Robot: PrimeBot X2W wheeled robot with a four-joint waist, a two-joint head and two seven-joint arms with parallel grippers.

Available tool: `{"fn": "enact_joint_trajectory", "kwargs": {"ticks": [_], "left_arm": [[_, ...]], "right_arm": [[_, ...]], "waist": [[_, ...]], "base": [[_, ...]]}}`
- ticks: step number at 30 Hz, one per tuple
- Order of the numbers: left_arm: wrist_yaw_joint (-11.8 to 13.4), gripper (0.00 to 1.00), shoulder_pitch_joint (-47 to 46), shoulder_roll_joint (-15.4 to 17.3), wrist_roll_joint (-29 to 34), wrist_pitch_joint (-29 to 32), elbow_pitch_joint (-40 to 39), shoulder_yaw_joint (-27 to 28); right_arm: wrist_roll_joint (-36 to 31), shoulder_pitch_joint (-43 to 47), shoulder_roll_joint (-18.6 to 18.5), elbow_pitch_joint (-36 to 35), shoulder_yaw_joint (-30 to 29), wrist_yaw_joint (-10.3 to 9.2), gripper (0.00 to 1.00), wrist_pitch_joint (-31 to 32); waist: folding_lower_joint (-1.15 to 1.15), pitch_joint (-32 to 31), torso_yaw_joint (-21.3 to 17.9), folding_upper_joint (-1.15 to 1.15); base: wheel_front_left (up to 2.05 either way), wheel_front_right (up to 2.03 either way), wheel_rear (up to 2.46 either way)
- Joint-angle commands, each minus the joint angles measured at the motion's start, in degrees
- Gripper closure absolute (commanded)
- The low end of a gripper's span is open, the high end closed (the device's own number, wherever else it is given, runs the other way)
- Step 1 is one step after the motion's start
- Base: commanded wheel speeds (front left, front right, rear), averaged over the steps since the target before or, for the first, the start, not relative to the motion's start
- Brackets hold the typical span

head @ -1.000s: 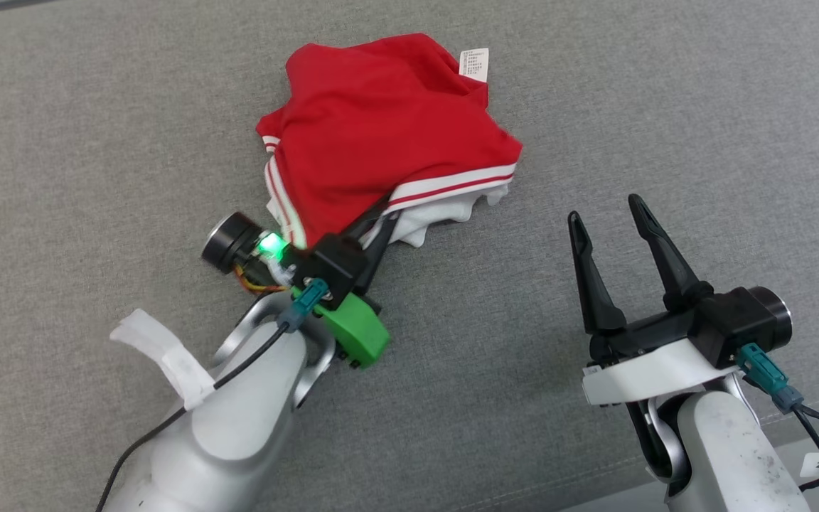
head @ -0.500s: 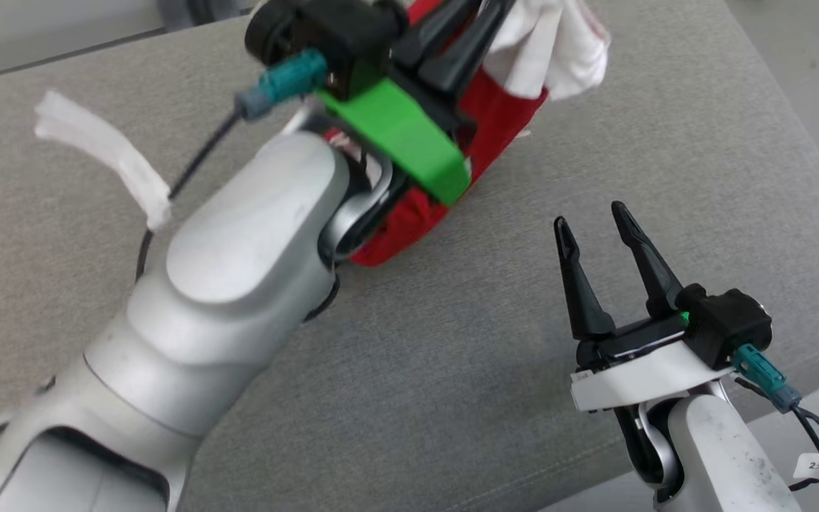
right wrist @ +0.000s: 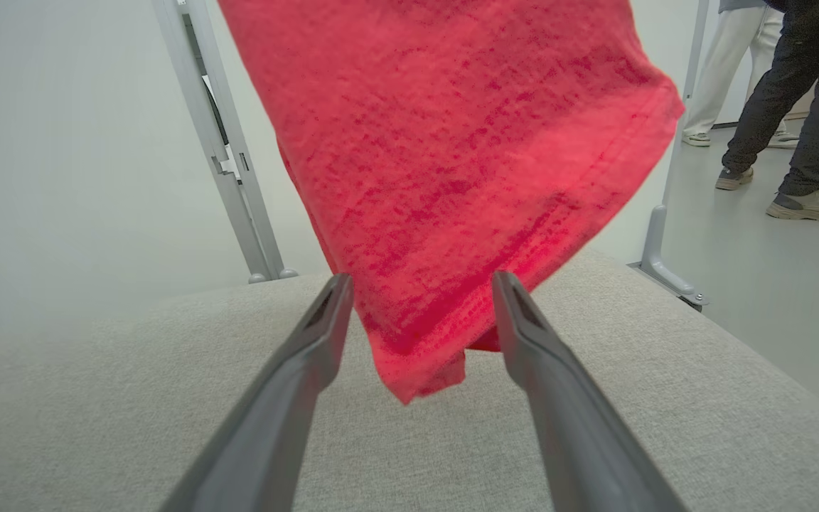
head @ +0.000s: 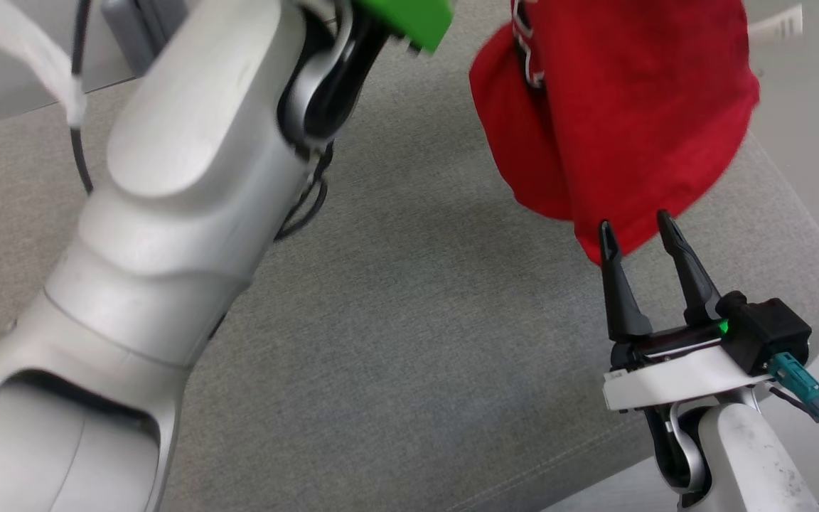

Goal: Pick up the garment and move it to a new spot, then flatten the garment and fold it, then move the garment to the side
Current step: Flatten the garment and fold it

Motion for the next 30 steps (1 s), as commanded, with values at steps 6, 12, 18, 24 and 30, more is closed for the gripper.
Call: {"fn": "enact_joint_trajectory", "kwargs": {"ticks": [6,12,18,24,30], "left_arm": [[4.11,1.0,23.05,7.35,-3.78,-0.88,-2.63,0.99],[8.86,1.0,38.3,13.54,2.23,-2.11,-6.66,2.57],[14.5,1.0,46.37,14.63,17.03,-2.12,-14.88,6.25],[14.78,0.0,50.09,12.02,29.79,-2.12,-17.43,2.75],[19.02,0.0,50.93,9.02,36.88,-2.12,-17.64,5.23]], "right_arm": [[-2.55,1.49,-0.03,-0.6,-3.61,-0.07,0.0,-0.17],[-4.37,0.15,-0.06,-1.07,-4.51,-0.08,0.0,-0.17],[-5.56,-0.23,-0.05,-0.84,-3.88,-0.08,0.0,-0.17],[-5.6,-0.57,-0.09,-0.55,-2.87,-0.08,0.0,-0.17],[-5.66,-0.55,-0.07,-0.58,-2.65,-0.08,0.0,-0.17]], "waist": [[0.0,0.26,6.32,0.0],[0.0,2.21,10.11,0.0],[0.0,2.98,13.25,0.0],[0.0,3.27,14.33,0.0],[0.0,3.48,14.32,0.0]], "base": [[0.0,0.0,0.0],[0.0,0.0,0.0],[0.0,0.0,0.0],[0.0,0.0,0.0],[0.0,0.0,0.0]]}}
